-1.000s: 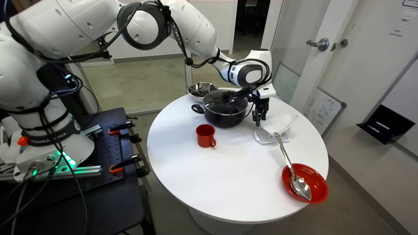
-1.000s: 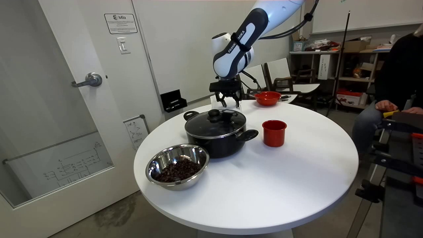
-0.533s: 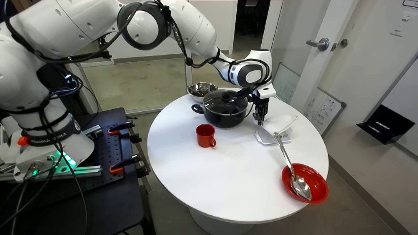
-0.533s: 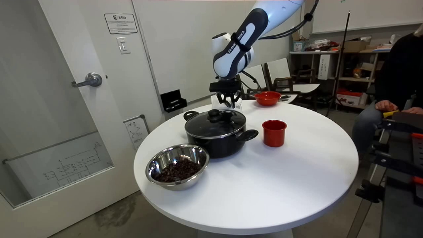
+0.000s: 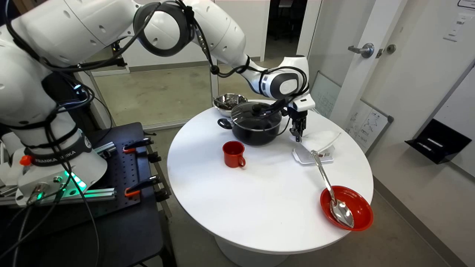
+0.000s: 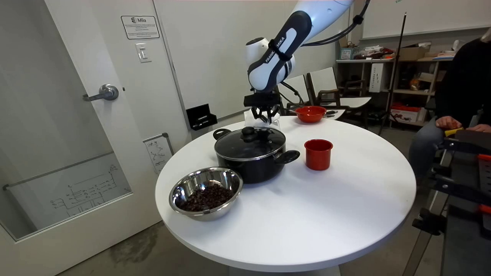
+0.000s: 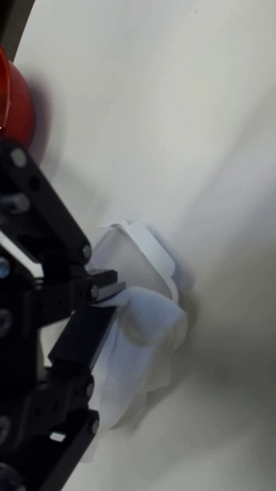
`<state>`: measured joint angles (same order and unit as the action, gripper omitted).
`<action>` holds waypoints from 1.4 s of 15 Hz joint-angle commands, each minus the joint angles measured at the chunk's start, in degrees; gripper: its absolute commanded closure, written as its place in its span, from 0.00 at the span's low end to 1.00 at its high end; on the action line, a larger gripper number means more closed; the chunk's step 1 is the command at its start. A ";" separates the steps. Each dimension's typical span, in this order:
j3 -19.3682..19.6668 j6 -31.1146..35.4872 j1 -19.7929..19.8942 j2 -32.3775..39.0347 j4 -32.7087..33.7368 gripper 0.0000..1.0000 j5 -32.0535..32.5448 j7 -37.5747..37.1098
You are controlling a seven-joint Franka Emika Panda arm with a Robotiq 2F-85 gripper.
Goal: Use the towel to wipe the table
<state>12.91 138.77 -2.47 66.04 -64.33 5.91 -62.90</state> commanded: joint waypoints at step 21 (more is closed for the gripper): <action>7.16 -4.06 -5.56 -36.99 -27.86 0.98 12.51 3.53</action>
<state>23.25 137.92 -11.53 26.71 -92.97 18.23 -58.69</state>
